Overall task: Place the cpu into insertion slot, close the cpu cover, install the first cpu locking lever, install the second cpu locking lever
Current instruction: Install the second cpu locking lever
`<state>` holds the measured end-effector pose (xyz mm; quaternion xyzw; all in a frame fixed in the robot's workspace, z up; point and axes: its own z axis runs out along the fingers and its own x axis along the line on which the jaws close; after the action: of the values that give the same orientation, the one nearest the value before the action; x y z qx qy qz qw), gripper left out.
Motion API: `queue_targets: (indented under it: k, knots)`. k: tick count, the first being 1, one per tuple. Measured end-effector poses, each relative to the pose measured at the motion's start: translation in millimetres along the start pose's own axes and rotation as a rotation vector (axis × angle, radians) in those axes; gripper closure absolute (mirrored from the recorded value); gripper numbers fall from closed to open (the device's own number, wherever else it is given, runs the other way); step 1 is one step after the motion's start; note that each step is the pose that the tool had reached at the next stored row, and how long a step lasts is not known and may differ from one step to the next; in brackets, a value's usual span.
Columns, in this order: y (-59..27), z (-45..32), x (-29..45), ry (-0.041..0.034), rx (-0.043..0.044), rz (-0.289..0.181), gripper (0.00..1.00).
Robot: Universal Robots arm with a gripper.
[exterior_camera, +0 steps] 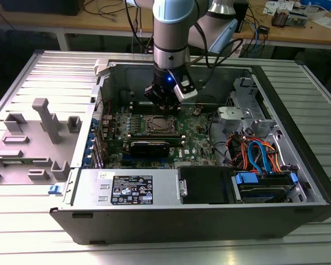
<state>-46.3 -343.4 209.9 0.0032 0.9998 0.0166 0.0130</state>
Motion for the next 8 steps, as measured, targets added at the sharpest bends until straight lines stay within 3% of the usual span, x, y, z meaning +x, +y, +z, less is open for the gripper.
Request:
queue_targets:
  k: [8]
  knots:
    - [-0.9,-0.1,-0.1,0.0001,0.0006,0.0,0.89]
